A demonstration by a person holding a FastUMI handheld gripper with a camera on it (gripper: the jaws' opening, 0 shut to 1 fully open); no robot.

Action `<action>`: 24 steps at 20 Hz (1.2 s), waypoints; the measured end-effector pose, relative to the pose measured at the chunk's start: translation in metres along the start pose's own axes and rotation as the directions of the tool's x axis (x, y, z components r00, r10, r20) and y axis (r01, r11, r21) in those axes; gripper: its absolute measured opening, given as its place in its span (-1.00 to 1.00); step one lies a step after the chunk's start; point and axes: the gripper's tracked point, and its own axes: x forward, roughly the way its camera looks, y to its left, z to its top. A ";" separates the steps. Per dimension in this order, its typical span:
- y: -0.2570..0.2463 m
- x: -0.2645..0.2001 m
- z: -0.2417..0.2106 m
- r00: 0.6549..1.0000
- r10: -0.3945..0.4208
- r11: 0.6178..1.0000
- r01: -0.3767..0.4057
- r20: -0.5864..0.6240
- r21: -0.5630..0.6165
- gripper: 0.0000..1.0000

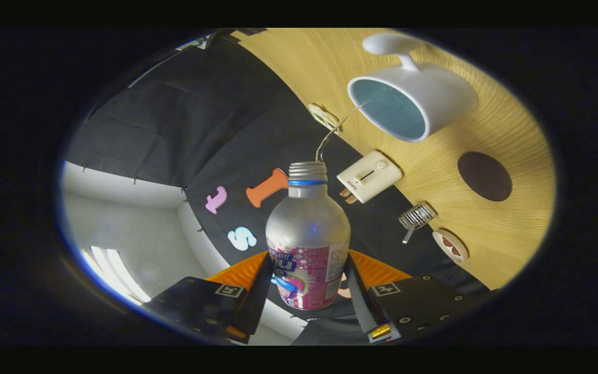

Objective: Take the bottle from table, then pour the juice into the cup, finally place the bottle on the coaster

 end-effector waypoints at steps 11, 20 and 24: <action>0.015 0.006 -0.008 0.999 0.041 0.996 -0.042 0.017 0.079 0.46; 0.007 0.001 0.007 0.999 0.024 0.997 -0.027 0.047 0.068 0.46; -0.013 0.000 0.027 0.997 -0.020 1.000 0.019 0.068 0.010 0.46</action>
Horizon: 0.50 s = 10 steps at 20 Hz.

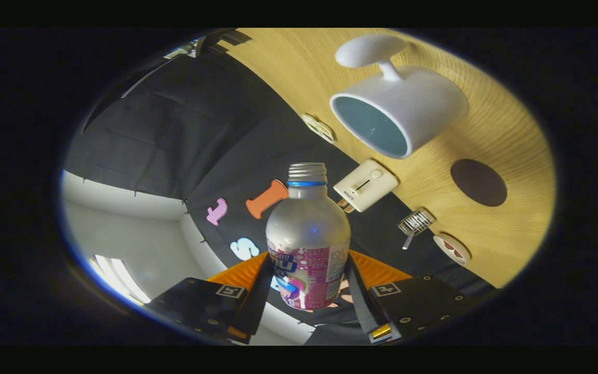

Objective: Take the bottle from table, then pour the juice into the cup, finally place the bottle on the coaster

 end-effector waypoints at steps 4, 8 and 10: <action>-0.015 -0.003 0.010 0.999 -0.047 0.992 0.049 0.017 -0.116 0.46; -0.040 -0.007 0.007 0.988 -0.154 0.935 0.147 0.004 -0.322 0.46; -0.045 -0.009 0.008 0.984 -0.180 0.892 0.163 0.000 -0.422 0.46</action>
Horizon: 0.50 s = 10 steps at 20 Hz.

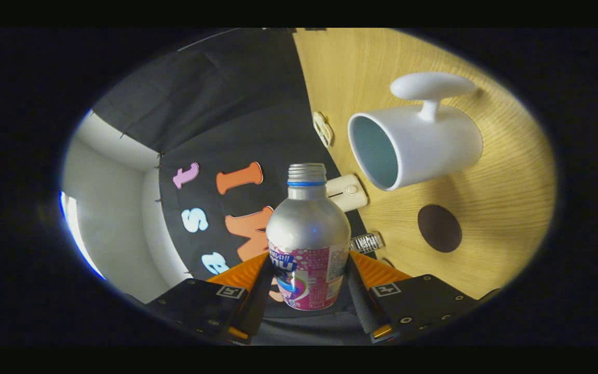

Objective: Take the bottle from table, then pour the juice into the cup, finally place the bottle on the coaster

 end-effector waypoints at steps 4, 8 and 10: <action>-0.006 -0.001 -0.007 0.999 -0.032 0.948 0.024 -0.019 -0.316 0.46; -0.002 0.002 -0.015 0.998 -0.047 0.809 0.018 -0.034 -0.587 0.45; -0.006 0.006 -0.022 0.996 -0.070 0.710 0.014 -0.050 -0.705 0.46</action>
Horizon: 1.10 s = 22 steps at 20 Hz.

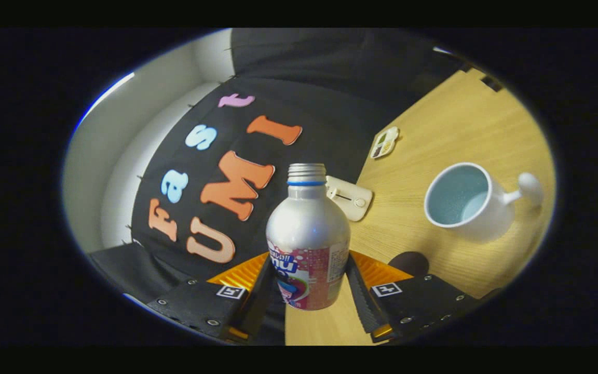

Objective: Take the bottle from table, then pour the juice into the cup, finally place the bottle on the coaster

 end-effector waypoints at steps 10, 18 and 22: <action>-0.004 0.017 -0.010 0.999 -0.045 0.859 0.040 0.002 -0.511 0.46; -0.031 0.030 -0.027 0.990 -0.137 0.572 0.058 -0.026 -0.818 0.47; -0.043 0.037 -0.032 0.987 -0.157 0.491 0.049 -0.033 -0.870 0.47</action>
